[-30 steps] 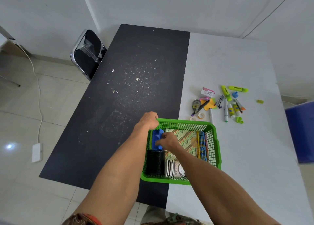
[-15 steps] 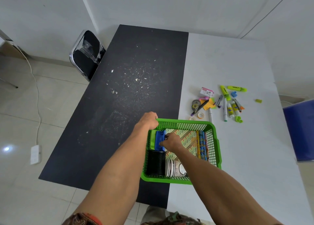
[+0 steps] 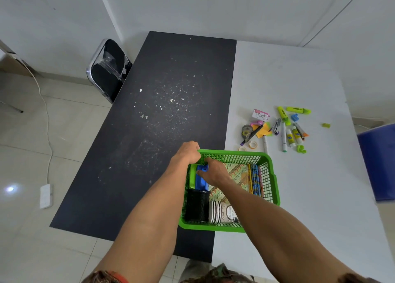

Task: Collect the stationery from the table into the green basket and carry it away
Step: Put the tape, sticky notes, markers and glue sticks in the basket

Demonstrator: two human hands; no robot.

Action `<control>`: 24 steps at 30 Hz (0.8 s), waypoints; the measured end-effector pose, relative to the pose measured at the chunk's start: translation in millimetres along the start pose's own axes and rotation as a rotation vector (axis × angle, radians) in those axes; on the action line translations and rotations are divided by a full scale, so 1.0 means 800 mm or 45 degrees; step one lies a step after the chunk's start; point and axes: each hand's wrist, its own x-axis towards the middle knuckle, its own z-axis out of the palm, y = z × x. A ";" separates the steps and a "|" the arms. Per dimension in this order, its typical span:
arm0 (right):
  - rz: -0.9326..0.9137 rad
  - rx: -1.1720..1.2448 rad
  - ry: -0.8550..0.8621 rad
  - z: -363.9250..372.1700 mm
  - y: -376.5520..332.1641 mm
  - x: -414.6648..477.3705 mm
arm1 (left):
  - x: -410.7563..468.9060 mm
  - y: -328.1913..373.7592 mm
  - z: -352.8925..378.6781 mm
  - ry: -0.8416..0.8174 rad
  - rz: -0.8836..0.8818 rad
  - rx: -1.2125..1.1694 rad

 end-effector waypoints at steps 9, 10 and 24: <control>-0.102 -0.146 -0.212 0.000 -0.015 0.010 | 0.005 0.001 -0.002 -0.004 -0.015 -0.006; -0.108 -0.140 -0.221 -0.001 -0.014 0.011 | 0.005 0.002 -0.001 -0.002 -0.019 -0.007; -0.230 0.088 0.006 -0.035 0.007 -0.010 | -0.005 0.043 -0.003 0.012 -0.001 0.066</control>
